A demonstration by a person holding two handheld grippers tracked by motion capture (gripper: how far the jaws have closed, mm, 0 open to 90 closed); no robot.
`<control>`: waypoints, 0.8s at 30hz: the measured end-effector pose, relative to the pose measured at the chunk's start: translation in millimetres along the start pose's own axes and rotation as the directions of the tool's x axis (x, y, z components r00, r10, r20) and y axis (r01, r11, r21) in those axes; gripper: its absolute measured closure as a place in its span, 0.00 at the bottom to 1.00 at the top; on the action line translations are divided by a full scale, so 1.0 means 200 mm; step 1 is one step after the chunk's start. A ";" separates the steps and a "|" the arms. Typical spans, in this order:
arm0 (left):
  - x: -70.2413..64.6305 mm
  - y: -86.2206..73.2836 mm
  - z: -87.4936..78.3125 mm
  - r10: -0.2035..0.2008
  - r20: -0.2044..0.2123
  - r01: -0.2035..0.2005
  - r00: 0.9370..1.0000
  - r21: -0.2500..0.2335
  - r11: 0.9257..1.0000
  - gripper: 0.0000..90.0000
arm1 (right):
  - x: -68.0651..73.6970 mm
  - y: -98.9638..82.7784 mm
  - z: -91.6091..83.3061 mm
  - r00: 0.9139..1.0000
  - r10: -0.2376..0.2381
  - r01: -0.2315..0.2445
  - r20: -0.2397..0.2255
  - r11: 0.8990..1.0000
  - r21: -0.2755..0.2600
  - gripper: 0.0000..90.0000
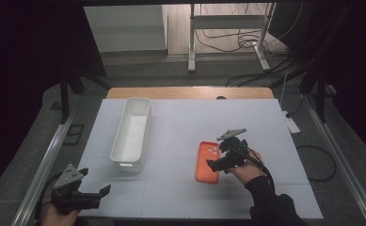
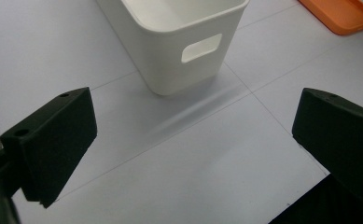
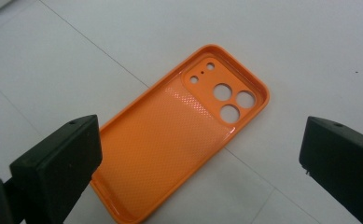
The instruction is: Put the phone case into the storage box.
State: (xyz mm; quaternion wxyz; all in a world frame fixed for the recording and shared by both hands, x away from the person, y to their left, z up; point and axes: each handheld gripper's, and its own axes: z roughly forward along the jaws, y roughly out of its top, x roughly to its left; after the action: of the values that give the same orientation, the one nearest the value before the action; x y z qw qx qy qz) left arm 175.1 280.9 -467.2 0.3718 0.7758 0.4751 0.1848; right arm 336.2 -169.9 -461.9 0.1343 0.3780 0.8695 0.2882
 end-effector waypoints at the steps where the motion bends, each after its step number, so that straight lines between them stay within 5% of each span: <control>1: 0.00 0.00 0.00 0.000 0.000 0.000 1.000 0.000 1.000 0.01 | 0.00 0.00 0.01 1.000 -0.006 0.006 0.004 1.000 0.003 0.00; 24: 0.00 0.00 0.00 0.004 0.004 -0.004 1.000 0.001 1.000 0.01 | -0.01 -0.09 0.14 1.000 0.010 -0.010 0.001 0.994 0.109 0.00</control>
State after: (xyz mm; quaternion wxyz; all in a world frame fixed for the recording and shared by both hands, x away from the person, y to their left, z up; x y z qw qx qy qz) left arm 175.1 280.8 -467.2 0.3719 0.7774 0.4728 0.1839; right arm 340.7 -170.2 -495.0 0.1124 0.3890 0.8820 0.2411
